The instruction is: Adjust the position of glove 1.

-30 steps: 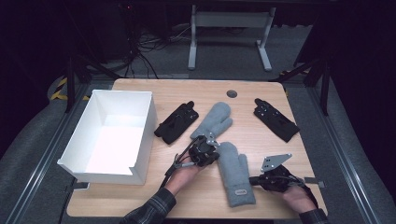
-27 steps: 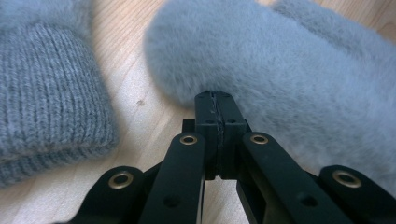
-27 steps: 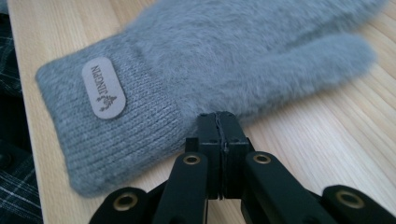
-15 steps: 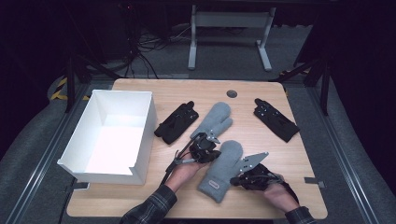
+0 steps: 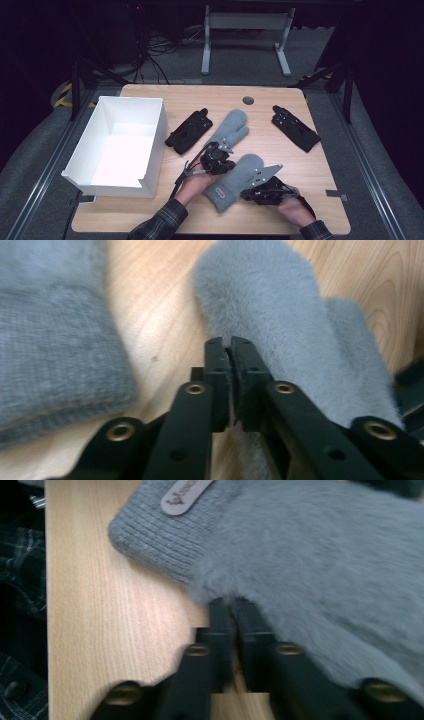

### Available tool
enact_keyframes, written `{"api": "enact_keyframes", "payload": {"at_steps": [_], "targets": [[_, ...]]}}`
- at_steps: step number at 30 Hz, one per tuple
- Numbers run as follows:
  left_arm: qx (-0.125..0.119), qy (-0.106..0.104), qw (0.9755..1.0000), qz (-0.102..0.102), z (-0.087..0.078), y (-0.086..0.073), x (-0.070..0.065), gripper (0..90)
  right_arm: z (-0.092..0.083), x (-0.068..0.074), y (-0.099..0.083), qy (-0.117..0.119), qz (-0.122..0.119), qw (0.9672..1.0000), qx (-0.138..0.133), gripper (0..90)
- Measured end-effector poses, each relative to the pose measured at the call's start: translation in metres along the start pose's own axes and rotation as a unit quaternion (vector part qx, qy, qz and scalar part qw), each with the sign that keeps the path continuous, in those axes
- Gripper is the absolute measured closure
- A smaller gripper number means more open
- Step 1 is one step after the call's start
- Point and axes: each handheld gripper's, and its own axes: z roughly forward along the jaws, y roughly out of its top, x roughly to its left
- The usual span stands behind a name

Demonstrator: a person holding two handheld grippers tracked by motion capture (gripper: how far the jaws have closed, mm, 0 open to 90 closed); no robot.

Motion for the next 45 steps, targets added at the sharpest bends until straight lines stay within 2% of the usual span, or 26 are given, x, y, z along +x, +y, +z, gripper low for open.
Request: {"api": "enact_keyframes", "payload": {"at_steps": [5, 7, 8, 9, 10, 11, 12, 13, 14, 15, 16, 17, 18, 19, 21, 23, 24, 27, 33, 35, 36, 37, 40, 43, 45], "targets": [[-0.014, 0.007, 0.9999, -0.004, -0.011, 0.000, 0.005, 63.5, -0.016, -0.002, -0.017, -0.038, 0.022, 0.9989, -0.015, 62.2], [-0.013, 0.008, 0.9999, -0.002, -0.012, 0.001, 0.006, 61.0, -0.019, -0.003, -0.020, -0.045, 0.027, 0.9985, -0.018, 59.3], [-0.015, 0.015, 0.9998, -0.005, -0.013, 0.000, 0.008, 54.0, -0.026, -0.006, -0.028, -0.067, 0.035, 0.9968, -0.027, 50.9], [-0.015, 0.015, 0.9998, -0.005, -0.013, 0.000, 0.008, 52.9, -0.026, -0.006, -0.028, -0.067, 0.035, 0.9968, -0.027, 50.9], [-0.013, 0.013, 0.9998, -0.009, -0.014, 0.000, 0.010, 50.8, -0.032, -0.009, -0.035, -0.088, 0.045, 0.9946, -0.032, 43.7], [-0.006, 0.016, 0.9998, -0.008, -0.015, 0.002, 0.013, 48.2, -0.035, -0.010, -0.039, -0.099, 0.051, 0.9931, -0.035, 41.1], [-0.006, 0.016, 0.9998, -0.008, -0.015, 0.002, 0.013, 44.9, -0.035, -0.010, -0.039, -0.099, 0.051, 0.9931, -0.035, 41.1], [-0.001, 0.019, 0.9998, -0.004, -0.016, 0.005, 0.014, 44.9, -0.038, -0.012, -0.044, -0.110, 0.057, 0.9916, -0.036, 37.6], [0.000, 0.021, 0.9998, -0.002, -0.018, 0.007, 0.016, 40.5, -0.043, -0.016, -0.052, -0.132, 0.069, 0.9879, -0.042, 31.8], [-0.012, 0.027, 0.9996, -0.002, -0.021, 0.007, 0.016, 39.6, -0.046, -0.019, -0.057, -0.140, 0.076, 0.9861, -0.047, 29.3], [-0.020, 0.030, 0.9993, -0.002, -0.023, 0.008, 0.017, 39.6, -0.046, -0.019, -0.057, -0.140, 0.076, 0.9861, -0.047, 29.3], [-0.016, 0.031, 0.9994, 0.000, -0.025, 0.010, 0.020, 38.3, -0.049, -0.021, -0.062, -0.148, 0.085, 0.9840, -0.052, 27.6], [-0.006, 0.044, 0.9990, 0.005, -0.027, 0.012, 0.024, 33.2, -0.054, -0.029, -0.072, -0.159, 0.105, 0.9800, -0.058, 24.2], [-0.006, 0.044, 0.9990, 0.005, -0.027, 0.012, 0.024, 32.2, -0.054, -0.029, -0.072, -0.159, 0.105, 0.9800, -0.058, 24.2], [-0.020, 0.054, 0.9983, 0.004, -0.030, 0.013, 0.030, 31.4, -0.056, -0.036, -0.082, -0.165, 0.121, 0.9768, -0.064, 20.9], [-0.015, 0.061, 0.9980, 0.003, -0.029, 0.014, 0.038, 29.4, -0.058, -0.040, -0.087, -0.172, 0.128, 0.9746, -0.065, 20.6], [-0.014, 0.064, 0.9978, 0.002, -0.029, 0.015, 0.041, 28.1, -0.059, -0.042, -0.090, -0.181, 0.133, 0.9721, -0.068, 20.1], [-0.015, 0.071, 0.9974, 0.000, -0.027, 0.017, 0.048, 25.4, -0.060, -0.045, -0.094, -0.186, 0.142, 0.9699, -0.067, 20.1], [-0.006, 0.080, 0.9967, -0.007, -0.014, 0.019, 0.058, 25.9, -0.059, -0.048, -0.097, -0.195, 0.144, 0.9677, -0.068, 18.5], [0.004, 0.090, 0.9959, -0.006, -0.006, 0.021, 0.064, 26.3, -0.058, -0.048, -0.098, -0.197, 0.143, 0.9673, -0.071, 17.9], [0.004, 0.090, 0.9959, -0.006, -0.006, 0.021, 0.064, 26.6, -0.058, -0.048, -0.098, -0.197, 0.143, 0.9673, -0.071, 17.8], [0.008, 0.086, 0.9961, -0.016, -0.003, 0.022, 0.068, 26.5, -0.058, -0.048, -0.098, -0.197, 0.143, 0.9673, -0.072, 17.4], [0.007, 0.084, 0.9962, -0.019, -0.001, 0.021, 0.070, 27.4, -0.058, -0.048, -0.098, -0.197, 0.142, 0.9674, -0.073, 17.2], [0.012, 0.078, 0.9967, -0.018, 0.002, 0.019, 0.072, 33.3, -0.058, -0.049, -0.098, -0.196, 0.142, 0.9675, -0.073, 17.1], [0.013, 0.067, 0.9974, -0.024, 0.002, 0.018, 0.074, 41.6, -0.058, -0.049, -0.098, -0.196, 0.142, 0.9674, -0.073, 17.1]]}}
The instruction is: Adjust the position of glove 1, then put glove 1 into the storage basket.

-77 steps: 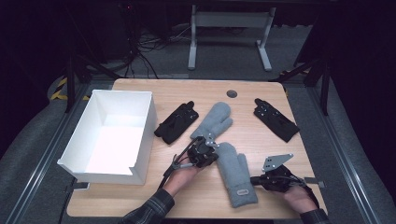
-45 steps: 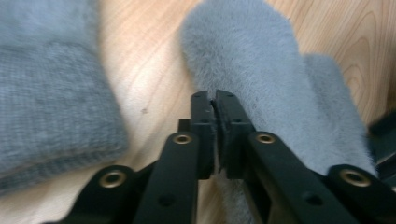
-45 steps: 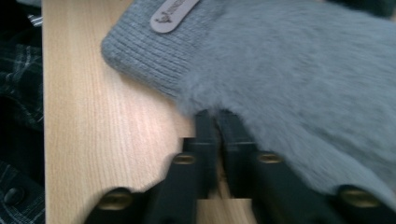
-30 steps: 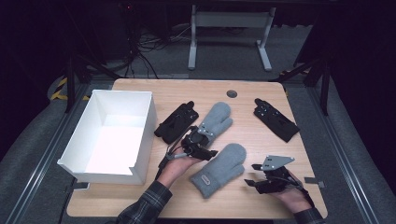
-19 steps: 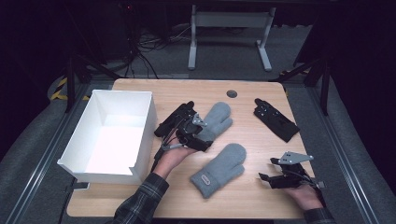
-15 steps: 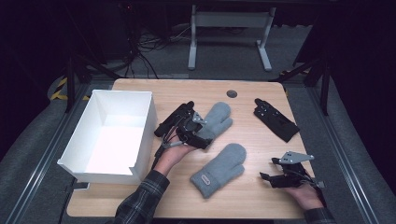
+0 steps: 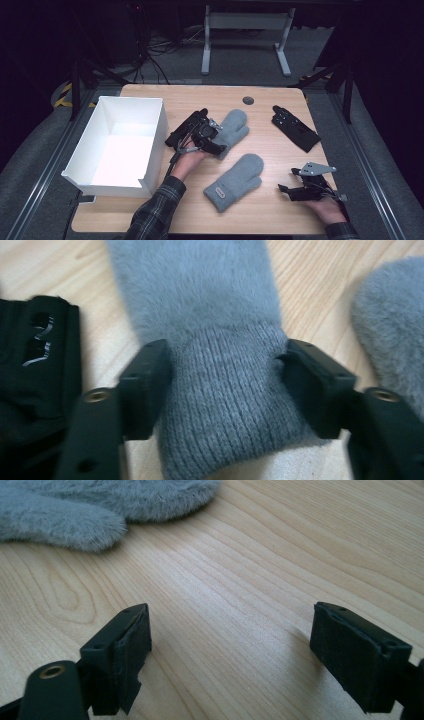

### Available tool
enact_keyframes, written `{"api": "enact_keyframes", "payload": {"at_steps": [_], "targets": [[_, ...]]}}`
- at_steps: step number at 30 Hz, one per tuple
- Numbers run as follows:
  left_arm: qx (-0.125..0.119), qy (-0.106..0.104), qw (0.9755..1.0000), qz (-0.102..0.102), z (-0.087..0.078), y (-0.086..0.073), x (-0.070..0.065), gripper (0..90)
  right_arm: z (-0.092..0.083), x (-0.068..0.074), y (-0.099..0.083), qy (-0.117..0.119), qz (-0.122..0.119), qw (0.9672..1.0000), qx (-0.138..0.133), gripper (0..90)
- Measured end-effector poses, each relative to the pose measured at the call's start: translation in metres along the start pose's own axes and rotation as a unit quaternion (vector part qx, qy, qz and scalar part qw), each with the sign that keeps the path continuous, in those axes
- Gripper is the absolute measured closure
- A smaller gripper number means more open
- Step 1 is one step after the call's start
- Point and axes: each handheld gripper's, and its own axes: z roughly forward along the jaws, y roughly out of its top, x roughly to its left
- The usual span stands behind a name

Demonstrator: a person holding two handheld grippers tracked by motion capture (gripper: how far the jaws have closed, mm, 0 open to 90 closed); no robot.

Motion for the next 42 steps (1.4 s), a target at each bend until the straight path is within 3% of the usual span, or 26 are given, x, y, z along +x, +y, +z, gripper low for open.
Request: {"api": "enact_keyframes", "payload": {"at_steps": [2, 3, 4, 9, 15, 21, 36, 39, 40, 41, 42], "targets": [[0.003, 0.000, 1.0000, 0.004, -0.001, 0.000, 0.000, 55.6, 0.001, 0.000, 0.000, 0.001, 0.001, 1.0000, 0.000, 16.9], [0.006, 0.001, 1.0000, 0.003, -0.002, 0.000, 0.000, 55.6, 0.001, 0.000, 0.000, 0.001, 0.001, 1.0000, 0.000, 16.9], [0.006, 0.003, 1.0000, 0.005, -0.003, 0.001, -0.001, 66.7, 0.001, 0.000, 0.001, 0.000, 0.001, 1.0000, 0.000, 16.9], [0.012, 0.009, 0.9999, 0.005, -0.007, 0.004, -0.005, 74.7, 0.001, 0.000, 0.000, 0.000, 0.001, 1.0000, 0.000, 16.9], [0.015, -0.001, 0.9998, 0.009, -0.019, -0.001, -0.010, 74.9, 0.001, 0.000, 0.001, 0.001, 0.001, 1.0000, 0.000, 16.3], [0.008, -0.016, 0.9998, 0.006, -0.038, -0.018, -0.015, 74.9, 0.001, 0.000, 0.001, 0.001, 0.001, 1.0000, 0.001, 16.3], [0.027, -0.015, 0.9995, 0.000, -0.069, -0.061, -0.044, 73.4, 0.001, 0.000, 0.001, 0.001, 0.001, 1.0000, 0.000, 16.3], [0.026, -0.016, 0.9995, -0.008, -0.072, -0.066, -0.045, 68.8, 0.001, 0.000, 0.001, 0.001, 0.001, 1.0000, 0.001, 16.2], [0.020, -0.009, 0.9997, -0.013, -0.075, -0.067, -0.046, 61.4, 0.001, 0.000, 0.001, 0.001, 0.001, 1.0000, 0.001, 16.2], [0.020, -0.009, 0.9997, -0.013, -0.075, -0.067, -0.046, 59.3, 0.001, 0.000, 0.001, 0.001, 0.001, 1.0000, 0.001, 16.2], [0.005, -0.005, 0.9998, -0.019, -0.080, -0.065, -0.046, 55.5, 0.001, 0.000, 0.001, 0.001, 0.001, 1.0000, 0.001, 16.2]]}}
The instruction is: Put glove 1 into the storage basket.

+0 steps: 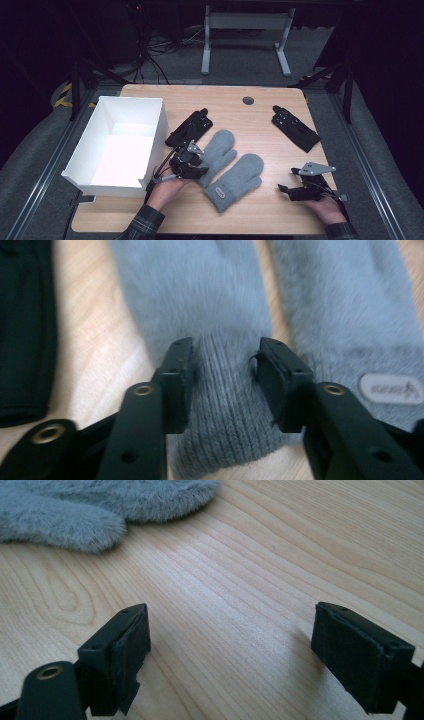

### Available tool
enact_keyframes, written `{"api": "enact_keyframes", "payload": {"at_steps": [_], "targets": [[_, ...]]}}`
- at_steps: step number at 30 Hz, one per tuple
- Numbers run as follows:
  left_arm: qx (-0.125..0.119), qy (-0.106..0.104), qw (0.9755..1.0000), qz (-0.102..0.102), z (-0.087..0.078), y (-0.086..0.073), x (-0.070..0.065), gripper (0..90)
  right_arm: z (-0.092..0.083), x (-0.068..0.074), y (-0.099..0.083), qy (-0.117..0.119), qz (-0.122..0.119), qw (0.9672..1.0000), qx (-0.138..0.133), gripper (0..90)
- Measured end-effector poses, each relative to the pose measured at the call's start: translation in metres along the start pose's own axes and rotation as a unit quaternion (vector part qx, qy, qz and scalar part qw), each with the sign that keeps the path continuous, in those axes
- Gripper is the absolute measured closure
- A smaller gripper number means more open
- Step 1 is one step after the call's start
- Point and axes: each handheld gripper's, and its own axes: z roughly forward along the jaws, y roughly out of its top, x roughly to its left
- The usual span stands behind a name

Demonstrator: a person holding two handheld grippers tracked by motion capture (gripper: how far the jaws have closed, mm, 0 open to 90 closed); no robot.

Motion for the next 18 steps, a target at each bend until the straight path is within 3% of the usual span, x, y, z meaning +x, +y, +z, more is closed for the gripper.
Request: {"api": "enact_keyframes", "payload": {"at_steps": [4, 6, 12, 15, 18], "targets": [[-0.014, 0.002, 0.9999, -0.003, -0.003, 0.006, 0.001, 45.1, 0.000, 0.000, 0.000, 0.000, 0.000, 1.0000, 0.000, 16.2], [-0.016, 0.007, 0.9999, -0.002, -0.002, 0.013, 0.002, 44.6, 0.000, 0.000, 0.000, 0.000, 0.000, 1.0000, 0.000, 16.2], [-0.013, 0.016, 0.9998, -0.005, 0.014, 0.035, 0.015, 41.9, 0.000, 0.000, 0.000, 0.000, 0.000, 1.0000, 0.000, 16.2], [0.000, 0.007, 0.9999, -0.011, 0.027, 0.044, 0.027, 35.2, 0.000, 0.000, 0.000, 0.000, 0.000, 1.0000, 0.000, 16.2], [-0.001, 0.001, 0.9999, -0.016, 0.035, 0.046, 0.030, 34.1, 0.000, 0.000, 0.000, 0.000, 0.000, 1.0000, 0.000, 16.2]]}}
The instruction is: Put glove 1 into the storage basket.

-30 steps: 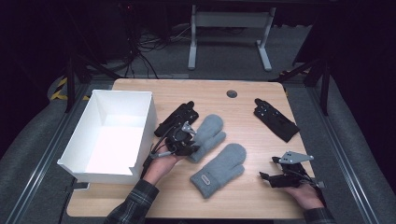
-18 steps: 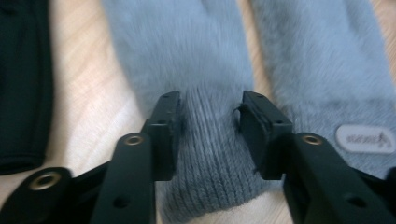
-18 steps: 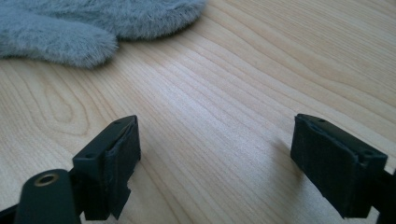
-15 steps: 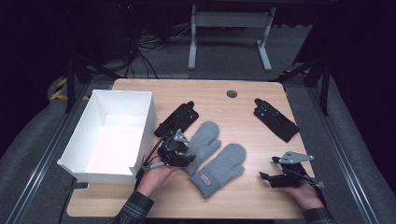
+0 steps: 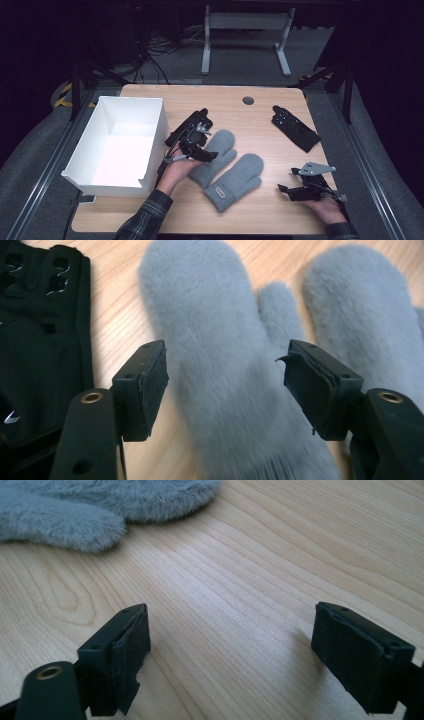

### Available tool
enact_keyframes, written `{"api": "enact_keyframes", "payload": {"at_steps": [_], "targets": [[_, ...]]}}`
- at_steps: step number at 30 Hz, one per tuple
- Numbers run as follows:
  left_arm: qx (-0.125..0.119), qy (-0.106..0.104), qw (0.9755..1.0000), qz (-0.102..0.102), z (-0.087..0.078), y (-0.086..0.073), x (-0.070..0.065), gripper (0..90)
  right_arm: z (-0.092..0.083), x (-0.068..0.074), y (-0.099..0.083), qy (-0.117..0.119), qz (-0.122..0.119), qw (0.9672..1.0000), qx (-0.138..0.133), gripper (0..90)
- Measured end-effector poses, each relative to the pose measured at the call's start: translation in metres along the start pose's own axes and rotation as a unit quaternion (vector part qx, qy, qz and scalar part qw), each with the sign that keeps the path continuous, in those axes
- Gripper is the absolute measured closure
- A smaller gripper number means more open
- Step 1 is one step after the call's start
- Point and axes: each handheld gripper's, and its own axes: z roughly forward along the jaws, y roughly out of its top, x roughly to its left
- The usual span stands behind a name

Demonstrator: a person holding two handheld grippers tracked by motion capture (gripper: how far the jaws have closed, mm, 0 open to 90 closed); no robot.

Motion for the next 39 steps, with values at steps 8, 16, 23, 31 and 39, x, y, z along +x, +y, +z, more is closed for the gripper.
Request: {"api": "enact_keyframes", "payload": {"at_steps": [8, 16, 23, 31, 39], "targets": [[0.029, -0.005, 0.9994, 0.018, 0.022, -0.003, -0.003, 50.9, 0.000, 0.000, 0.000, 0.000, 0.000, 1.0000, 0.000, 16.1], [0.032, -0.011, 0.9990, 0.030, 0.022, -0.003, -0.005, 79.8, 0.000, 0.000, 0.000, 0.000, 0.000, 1.0000, 0.000, 16.1], [0.015, -0.043, 0.9989, 0.016, -0.003, 0.003, -0.005, 80.7, 0.000, 0.000, 0.000, -0.001, 0.000, 1.0000, 0.000, 16.1], [0.002, -0.073, 0.9973, 0.011, -0.028, 0.009, -0.011, 80.8, 0.000, 0.000, 0.000, -0.001, 0.000, 1.0000, 0.001, 16.2], [0.000, -0.121, 0.9922, 0.029, -0.034, 0.016, -0.037, 80.8, 0.000, 0.000, 0.000, -0.001, 0.000, 1.0000, 0.001, 16.2]]}}
